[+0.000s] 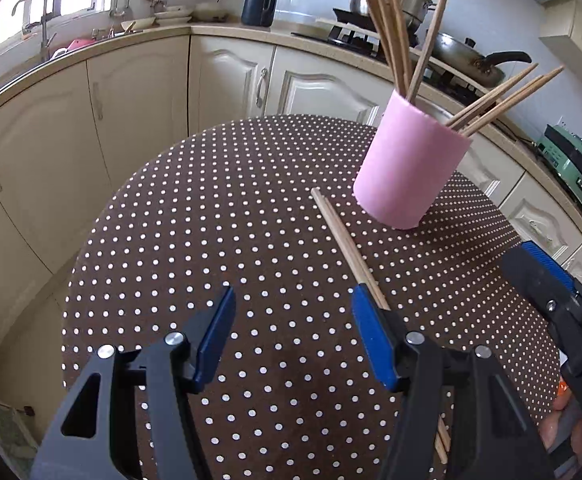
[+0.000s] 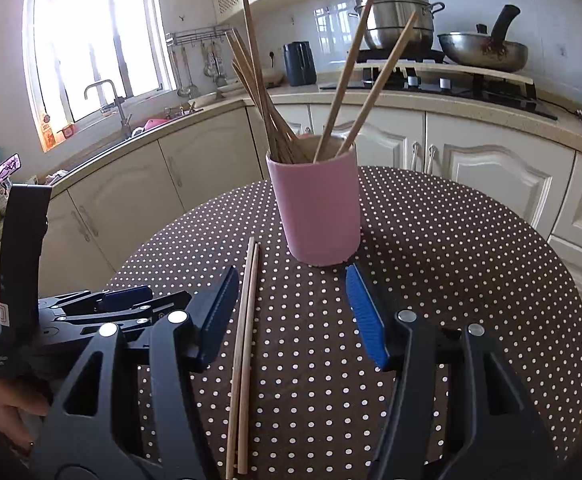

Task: Organize utensils
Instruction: 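Lower both open grippers toward the last two chopsticks on the table, then close the left gripper on one chopstick while the right gripper grasps the other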

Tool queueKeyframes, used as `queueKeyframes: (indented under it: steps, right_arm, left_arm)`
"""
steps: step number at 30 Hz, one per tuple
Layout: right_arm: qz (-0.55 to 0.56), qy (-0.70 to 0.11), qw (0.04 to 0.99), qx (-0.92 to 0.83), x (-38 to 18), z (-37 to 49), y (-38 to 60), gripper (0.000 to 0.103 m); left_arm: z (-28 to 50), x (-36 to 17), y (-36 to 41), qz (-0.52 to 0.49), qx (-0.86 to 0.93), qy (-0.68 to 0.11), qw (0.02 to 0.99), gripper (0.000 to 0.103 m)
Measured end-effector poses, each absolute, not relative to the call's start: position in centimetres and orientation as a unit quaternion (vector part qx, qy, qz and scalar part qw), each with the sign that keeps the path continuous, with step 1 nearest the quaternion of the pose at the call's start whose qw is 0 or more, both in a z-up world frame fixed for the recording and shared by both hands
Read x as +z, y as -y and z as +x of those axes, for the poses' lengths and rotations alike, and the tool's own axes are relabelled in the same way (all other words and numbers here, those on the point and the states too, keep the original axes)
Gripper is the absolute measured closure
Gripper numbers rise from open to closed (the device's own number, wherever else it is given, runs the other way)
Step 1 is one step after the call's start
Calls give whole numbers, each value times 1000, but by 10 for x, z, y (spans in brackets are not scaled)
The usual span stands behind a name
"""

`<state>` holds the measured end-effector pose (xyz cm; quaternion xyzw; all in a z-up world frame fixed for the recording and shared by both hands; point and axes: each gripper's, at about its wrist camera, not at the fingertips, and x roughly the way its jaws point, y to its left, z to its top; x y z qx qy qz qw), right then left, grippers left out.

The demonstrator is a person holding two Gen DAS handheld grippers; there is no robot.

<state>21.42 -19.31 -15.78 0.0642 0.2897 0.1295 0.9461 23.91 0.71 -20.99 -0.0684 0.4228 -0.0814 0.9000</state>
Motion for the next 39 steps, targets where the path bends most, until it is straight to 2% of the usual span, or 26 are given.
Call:
queueKeyframes:
  steps: [6,13,21,39]
  right_arm:
    - [63,-319,938,118,-179,226,197,47]
    - [98,-341,927,119,-186,237,209,44]
    - [123,-349,921,124,-188,242,217,44]
    - [141,-374,909,120,-196,254,225,42]
  left_arm:
    - [254,-225,12,-55,-92,-448,888,43]
    - [262,-226,36,15,-75,-448,891,43]
    - [272,-224,39,-17,-79,-458,885,43]
    - [295,-219,65,29,-65,-477,876,42]
